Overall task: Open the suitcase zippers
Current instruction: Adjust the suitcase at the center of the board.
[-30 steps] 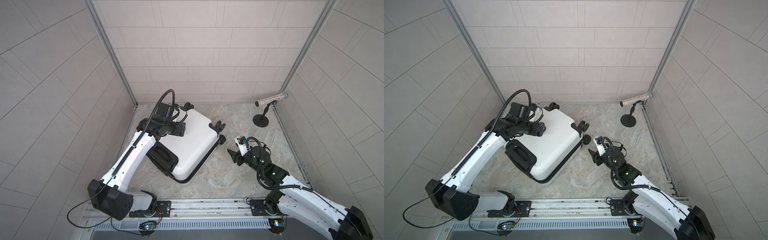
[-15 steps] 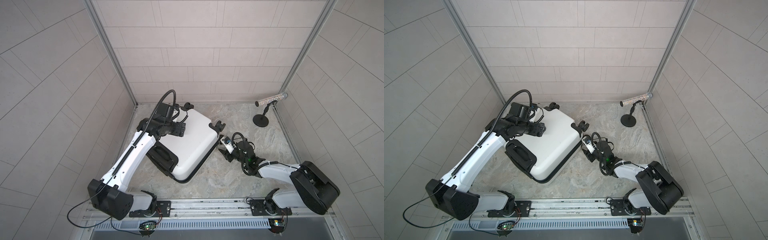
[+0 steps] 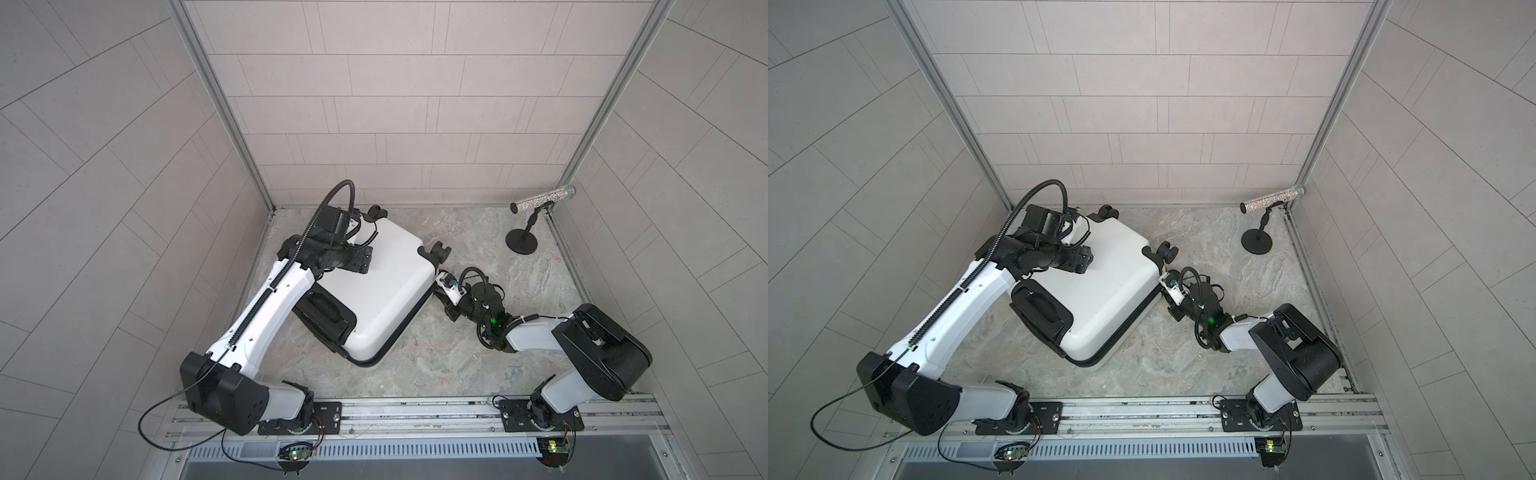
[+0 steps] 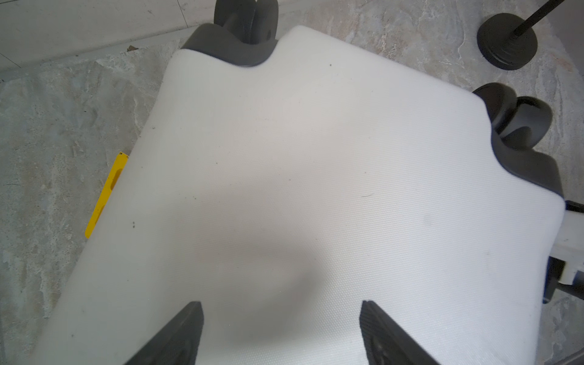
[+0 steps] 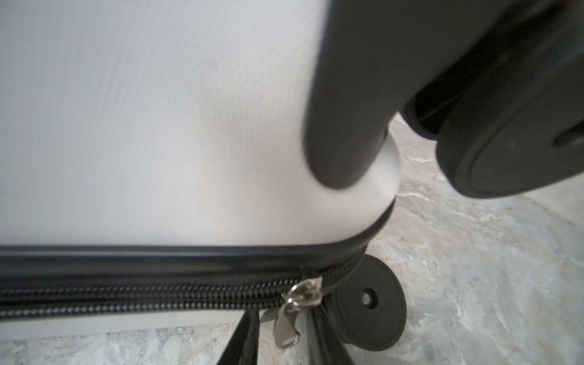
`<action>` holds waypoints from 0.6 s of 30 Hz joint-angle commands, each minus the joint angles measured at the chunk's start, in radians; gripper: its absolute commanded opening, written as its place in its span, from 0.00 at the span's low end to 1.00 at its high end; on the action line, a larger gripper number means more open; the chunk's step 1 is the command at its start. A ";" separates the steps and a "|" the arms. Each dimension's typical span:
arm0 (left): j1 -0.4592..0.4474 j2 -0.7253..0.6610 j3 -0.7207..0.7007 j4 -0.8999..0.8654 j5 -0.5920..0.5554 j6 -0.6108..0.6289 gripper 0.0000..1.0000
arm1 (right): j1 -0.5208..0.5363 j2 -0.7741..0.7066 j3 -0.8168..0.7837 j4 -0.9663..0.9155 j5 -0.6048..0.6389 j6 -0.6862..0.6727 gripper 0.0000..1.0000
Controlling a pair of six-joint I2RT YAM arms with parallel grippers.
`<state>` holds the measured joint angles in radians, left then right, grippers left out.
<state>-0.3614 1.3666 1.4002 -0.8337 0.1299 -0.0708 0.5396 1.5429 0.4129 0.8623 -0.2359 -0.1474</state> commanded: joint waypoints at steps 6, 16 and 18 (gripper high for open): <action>-0.002 0.003 0.003 0.003 -0.012 0.019 0.83 | 0.005 -0.022 -0.005 0.084 0.024 -0.001 0.05; -0.007 -0.004 0.030 0.016 0.112 0.052 0.81 | 0.020 -0.120 -0.072 0.121 -0.057 0.004 0.00; -0.028 -0.007 0.035 0.040 0.162 0.061 0.80 | 0.048 -0.174 -0.088 0.095 -0.074 -0.010 0.00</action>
<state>-0.3664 1.3674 1.4014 -0.8291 0.2043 -0.0406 0.5529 1.4582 0.3382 0.8841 -0.2390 -0.1459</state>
